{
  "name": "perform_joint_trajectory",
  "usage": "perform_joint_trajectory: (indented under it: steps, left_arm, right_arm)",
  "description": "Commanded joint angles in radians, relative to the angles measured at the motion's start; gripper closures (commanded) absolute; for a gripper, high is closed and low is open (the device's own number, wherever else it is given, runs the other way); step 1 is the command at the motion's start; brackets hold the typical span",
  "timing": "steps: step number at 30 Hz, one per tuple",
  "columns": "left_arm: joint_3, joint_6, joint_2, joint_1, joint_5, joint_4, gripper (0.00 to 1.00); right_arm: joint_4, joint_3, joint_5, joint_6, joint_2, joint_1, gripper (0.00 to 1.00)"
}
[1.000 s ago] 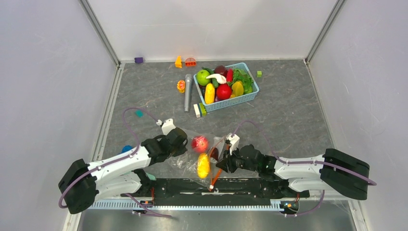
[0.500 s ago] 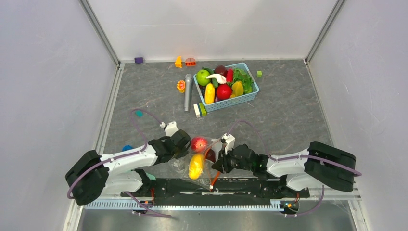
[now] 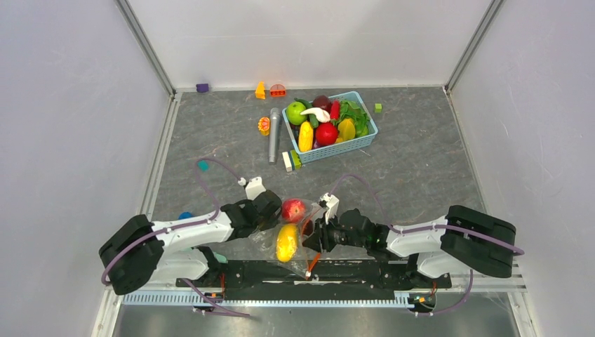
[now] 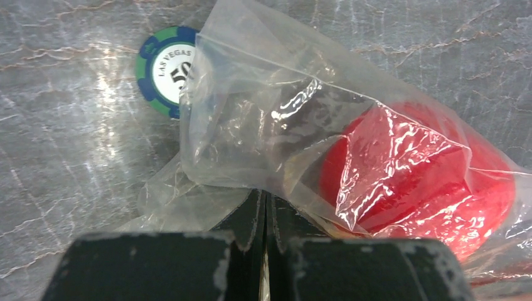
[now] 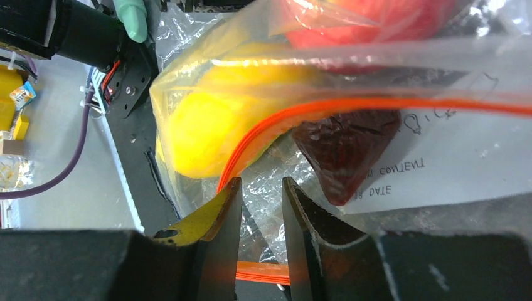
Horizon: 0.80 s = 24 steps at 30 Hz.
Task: Open the zip-top bag and remove the fake food
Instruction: Pick up the fake fruit from the zipper food storage bag.
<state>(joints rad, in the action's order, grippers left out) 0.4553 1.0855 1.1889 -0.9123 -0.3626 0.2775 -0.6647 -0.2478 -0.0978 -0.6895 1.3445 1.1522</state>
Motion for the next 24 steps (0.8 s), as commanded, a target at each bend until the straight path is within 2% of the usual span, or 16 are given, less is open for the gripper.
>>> perform_joint_trajectory:
  steps: [1, 4, 9, 15, 20, 24]
  left_arm:
    - [-0.008, 0.038, 0.054, -0.039, -0.004, 0.002, 0.98]
    - [-0.004, 0.057, 0.074, -0.060, -0.010, -0.006, 0.98]
    - [-0.008, 0.084, 0.100, -0.094, -0.022, -0.011, 0.98]
    - [-0.014, 0.101, 0.110, -0.107, -0.034, -0.017, 0.98]
    - [-0.018, 0.106, 0.118, -0.113, -0.036, -0.023, 0.98]
    - [-0.022, 0.117, 0.119, -0.119, -0.035, -0.032, 0.98]
  right_arm:
    - [-0.082, -0.033, -0.032, -0.028, 0.038, 0.004, 0.64]
    - [-0.082, -0.043, -0.023, -0.031, 0.058, 0.004, 0.64]
    - [-0.061, -0.065, -0.005, -0.034, 0.087, 0.005, 0.58]
    - [-0.114, -0.063, -0.049, -0.059, 0.064, 0.004, 0.51]
    - [-0.041, -0.094, -0.050, -0.109, 0.042, 0.005, 0.34]
    - [-0.018, -0.120, -0.059, -0.177, 0.056, 0.004, 0.27]
